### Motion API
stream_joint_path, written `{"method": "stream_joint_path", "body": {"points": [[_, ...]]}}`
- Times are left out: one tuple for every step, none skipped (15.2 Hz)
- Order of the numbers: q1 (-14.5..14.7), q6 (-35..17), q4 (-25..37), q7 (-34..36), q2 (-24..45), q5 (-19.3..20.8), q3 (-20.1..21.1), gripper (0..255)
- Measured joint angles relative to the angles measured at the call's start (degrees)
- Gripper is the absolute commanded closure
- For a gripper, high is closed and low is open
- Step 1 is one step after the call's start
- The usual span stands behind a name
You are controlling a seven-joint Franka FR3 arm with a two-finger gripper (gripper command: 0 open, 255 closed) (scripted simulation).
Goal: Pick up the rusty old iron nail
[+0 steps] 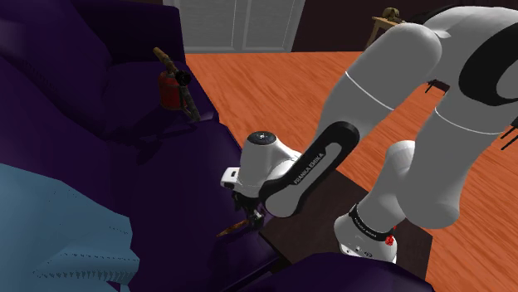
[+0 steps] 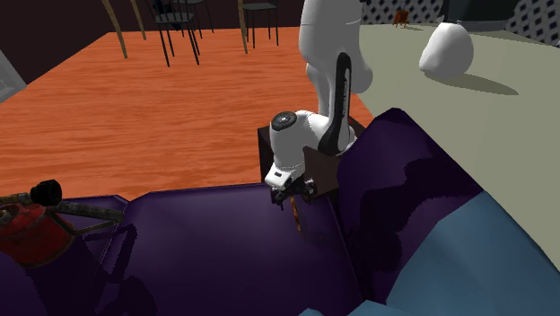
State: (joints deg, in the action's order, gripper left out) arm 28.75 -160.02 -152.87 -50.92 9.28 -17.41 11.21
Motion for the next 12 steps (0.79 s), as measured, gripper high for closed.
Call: {"method": "stream_joint_path", "body": {"points": [[0.01, -0.87, 0.17, -0.19, 1.03, -0.12, 0.06, 0], [-0.02, -1.62, 0.34, -0.41, 1.95, -0.24, 0.1, 0], [-0.11, -2.52, 0.42, -0.75, 2.95, -0.43, 0.17, 0], [-0.12, -2.85, 0.53, -0.82, 3.4, -0.45, 0.17, 255], [-0.13, -3.02, 0.61, -0.86, 3.64, -0.46, 0.16, 255], [-0.13, -3.13, 0.66, -0.88, 3.77, -0.46, 0.16, 255], [-0.15, -3.2, 0.69, -0.89, 3.81, -0.47, 0.15, 255], [-0.14, -3.23, 0.68, -0.9, 3.83, -0.48, 0.16, 255], [-0.14, -3.24, 0.69, -0.89, 3.85, -0.48, 0.15, 255], [-0.14, -3.24, 0.69, -0.9, 3.85, -0.48, 0.15, 255], [-0.14, -3.24, 0.7, -0.89, 3.85, -0.47, 0.15, 255], [-0.14, -3.24, 0.7, -0.89, 3.86, -0.47, 0.15, 255]]}}
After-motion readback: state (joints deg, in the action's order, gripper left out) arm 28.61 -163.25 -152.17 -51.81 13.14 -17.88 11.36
